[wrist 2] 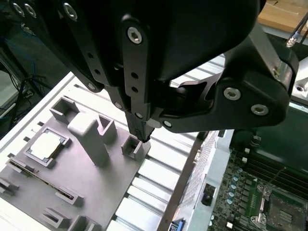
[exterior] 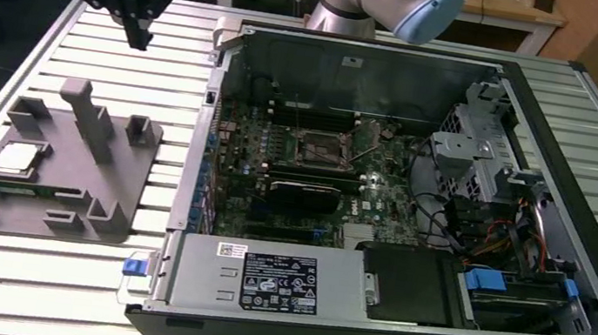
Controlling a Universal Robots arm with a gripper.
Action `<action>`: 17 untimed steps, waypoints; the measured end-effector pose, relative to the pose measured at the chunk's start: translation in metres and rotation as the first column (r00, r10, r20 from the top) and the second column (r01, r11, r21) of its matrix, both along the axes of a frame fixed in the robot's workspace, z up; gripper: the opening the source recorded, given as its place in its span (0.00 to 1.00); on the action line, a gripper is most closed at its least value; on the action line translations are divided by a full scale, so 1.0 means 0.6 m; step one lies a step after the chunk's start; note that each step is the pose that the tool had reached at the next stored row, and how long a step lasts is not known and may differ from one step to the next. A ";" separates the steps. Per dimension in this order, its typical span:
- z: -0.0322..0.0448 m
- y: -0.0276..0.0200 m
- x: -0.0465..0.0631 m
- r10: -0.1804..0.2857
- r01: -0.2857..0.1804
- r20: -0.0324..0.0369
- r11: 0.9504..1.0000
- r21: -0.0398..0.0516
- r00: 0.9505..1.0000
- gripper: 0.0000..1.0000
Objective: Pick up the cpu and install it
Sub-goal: 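Reach for the cpu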
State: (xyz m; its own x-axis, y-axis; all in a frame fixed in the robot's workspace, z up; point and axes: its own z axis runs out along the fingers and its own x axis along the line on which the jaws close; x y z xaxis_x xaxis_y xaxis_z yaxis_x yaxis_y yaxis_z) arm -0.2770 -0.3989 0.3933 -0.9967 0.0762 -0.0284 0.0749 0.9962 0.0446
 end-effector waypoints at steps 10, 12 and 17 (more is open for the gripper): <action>-0.001 0.0000 -0.032 0.000 0.000 0.001 1.000 0.000 1.000 0.11; -0.001 0.0000 -0.038 0.000 0.000 0.000 1.000 0.000 1.000 0.11; -0.004 0.0000 -0.052 0.000 0.000 0.000 1.000 0.000 1.000 0.11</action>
